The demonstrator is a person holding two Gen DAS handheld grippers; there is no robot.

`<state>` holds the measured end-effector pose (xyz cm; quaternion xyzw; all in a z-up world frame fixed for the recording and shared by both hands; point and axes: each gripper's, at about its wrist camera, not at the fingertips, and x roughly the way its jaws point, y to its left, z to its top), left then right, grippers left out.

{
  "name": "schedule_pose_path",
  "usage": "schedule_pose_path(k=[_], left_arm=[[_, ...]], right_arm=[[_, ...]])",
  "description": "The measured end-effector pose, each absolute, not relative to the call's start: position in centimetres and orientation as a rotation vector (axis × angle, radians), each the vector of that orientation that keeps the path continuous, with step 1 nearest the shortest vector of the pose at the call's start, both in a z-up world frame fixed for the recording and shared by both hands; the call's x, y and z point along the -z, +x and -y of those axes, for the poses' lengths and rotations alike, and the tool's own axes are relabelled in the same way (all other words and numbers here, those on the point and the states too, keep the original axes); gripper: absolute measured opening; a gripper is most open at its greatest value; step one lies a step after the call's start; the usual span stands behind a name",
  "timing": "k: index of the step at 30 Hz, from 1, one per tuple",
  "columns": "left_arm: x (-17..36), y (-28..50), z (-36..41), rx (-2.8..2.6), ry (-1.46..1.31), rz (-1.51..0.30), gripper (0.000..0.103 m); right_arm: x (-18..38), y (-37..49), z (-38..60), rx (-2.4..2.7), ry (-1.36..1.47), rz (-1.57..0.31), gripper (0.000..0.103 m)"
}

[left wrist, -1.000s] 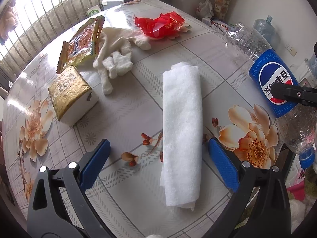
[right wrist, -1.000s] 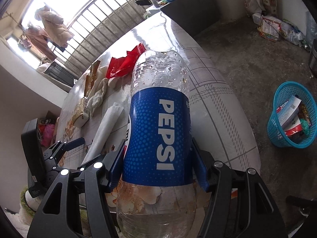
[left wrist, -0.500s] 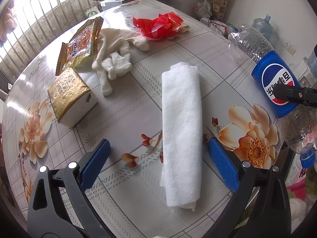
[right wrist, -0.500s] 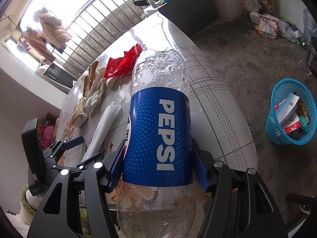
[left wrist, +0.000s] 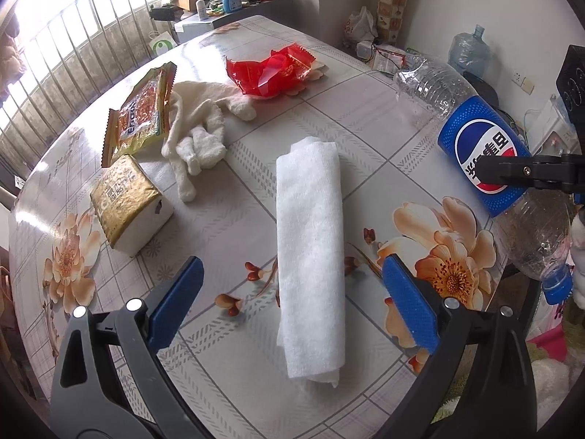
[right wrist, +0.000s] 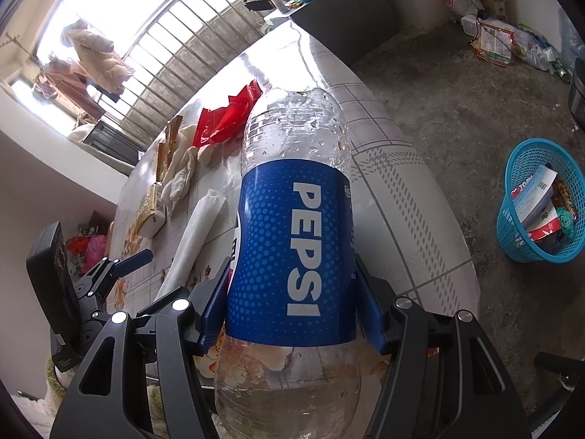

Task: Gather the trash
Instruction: 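Position the left gripper around the white tissue roll while the right gripper holds the Pepsi bottle, then grasp the white tissue roll with the left gripper and lift it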

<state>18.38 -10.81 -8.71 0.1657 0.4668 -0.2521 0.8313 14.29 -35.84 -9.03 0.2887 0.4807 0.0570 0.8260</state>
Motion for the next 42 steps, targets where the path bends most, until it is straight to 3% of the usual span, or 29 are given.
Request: schedule_pose_path(k=[10,19,30,42], left_arm=[[9.1,18.4,12.6,0.483,0.428,-0.97,0.051],[9.1,18.0,13.2,0.484,0.443,-0.977,0.021],[9.2,18.1,13.0,0.483,0.443,-0.972,0.004],[8.4,17.6,12.8,0.484,0.449,-0.931,0.002]], right_arm=[[9.0,14.2,36.1,-0.125,0.631,-1.017,0.06],[8.9,14.8,35.9,-0.137,0.628,-1.037,0.06],[9.2,15.0,35.5,-0.13,0.619,-1.053,0.059],[8.9,14.7,35.6,-0.132,0.65,-1.032,0.058]])
